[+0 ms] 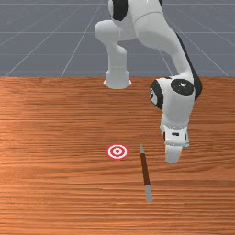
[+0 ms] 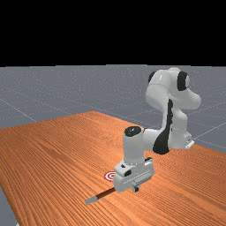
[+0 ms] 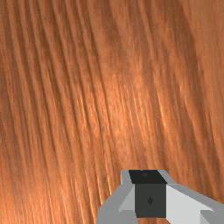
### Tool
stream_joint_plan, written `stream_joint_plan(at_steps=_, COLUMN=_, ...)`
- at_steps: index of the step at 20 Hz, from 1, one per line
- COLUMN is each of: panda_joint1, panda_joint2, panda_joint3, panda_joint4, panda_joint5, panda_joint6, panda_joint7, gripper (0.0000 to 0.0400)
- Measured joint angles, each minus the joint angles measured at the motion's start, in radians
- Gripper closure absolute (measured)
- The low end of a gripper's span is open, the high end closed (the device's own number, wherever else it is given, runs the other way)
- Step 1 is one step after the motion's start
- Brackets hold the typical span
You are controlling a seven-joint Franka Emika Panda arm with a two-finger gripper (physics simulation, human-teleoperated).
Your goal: Pick up the pen and put it to the marker
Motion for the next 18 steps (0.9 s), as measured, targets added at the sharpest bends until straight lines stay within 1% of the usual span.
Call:
stream_joint_plan(at_steps=3, panda_joint1=0.012, panda_joint2=0.02, panda_joint3=0.017, panda_joint4=0.038, panda_joint5=-0.02, panda_joint6=-0.021, panda_joint7=-0.052, gripper=0.04)
stream_joint_plan(at_steps=4, panda_joint1=0.004, panda_joint2=0.045, panda_joint3=0.029, panda_joint4=0.086, panda_joint5=-0.043, panda_joint6=-0.046, panda_joint7=-0.136, gripper=0.04)
stream_joint_plan(at_steps=5, panda_joint1=0.0, panda_joint2=0.086, panda_joint3=0.033, panda_joint4=0.164, panda_joint5=-0.052, panda_joint6=-0.084, panda_joint7=-0.177, gripper=0.04)
stream_joint_plan(at_steps=6, panda_joint1=-0.003, panda_joint2=0.149, panda_joint3=0.037, panda_joint4=0.284, panda_joint5=-0.064, panda_joint6=-0.141, panda_joint7=-0.236, gripper=0.04)
stream_joint_plan(at_steps=7, panda_joint1=0.0, panda_joint2=0.251, panda_joint3=0.038, panda_joint4=0.479, panda_joint5=-0.072, panda_joint6=-0.232, panda_joint7=-0.297, gripper=0.04)
stream_joint_plan(at_steps=8, panda_joint1=-0.022, panda_joint2=0.233, panda_joint3=0.041, panda_joint4=0.437, panda_joint5=-0.073, panda_joint6=-0.211, panda_joint7=-0.307, gripper=0.04)
stream_joint_plan(at_steps=9, panda_joint1=-0.036, panda_joint2=0.216, panda_joint3=0.027, panda_joint4=0.405, panda_joint5=-0.051, panda_joint6=-0.198, panda_joint7=-0.242, gripper=0.04)
stream_joint_plan(at_steps=13, panda_joint1=-0.098, panda_joint2=0.176, panda_joint3=0.011, panda_joint4=0.331, panda_joint5=-0.039, panda_joint6=-0.164, panda_joint7=-0.264, gripper=0.04)
stream_joint_plan(at_steps=14, panda_joint1=-0.102, panda_joint2=0.188, panda_joint3=0.008, panda_joint4=0.342, panda_joint5=-0.039, panda_joint6=-0.154, panda_joint7=-0.261, gripper=0.04)
stream_joint_plan(at_steps=16, panda_joint1=-0.101, panda_joint2=0.285, panda_joint3=0.007, panda_joint4=0.484, panda_joint5=-0.027, panda_joint6=-0.248, panda_joint7=-0.244, gripper=0.04)
stream_joint_plan(at_steps=17, panda_joint1=-0.101, panda_joint2=0.312, panda_joint3=0.007, panda_joint4=0.505, panda_joint5=-0.027, panda_joint6=-0.247, panda_joint7=-0.244, gripper=0.04)
stream_joint_plan(at_steps=18, panda_joint1=-0.098, panda_joint2=0.267, panda_joint3=-0.002, panda_joint4=0.408, panda_joint5=-0.024, panda_joint6=-0.133, panda_joint7=-0.205, gripper=0.04)
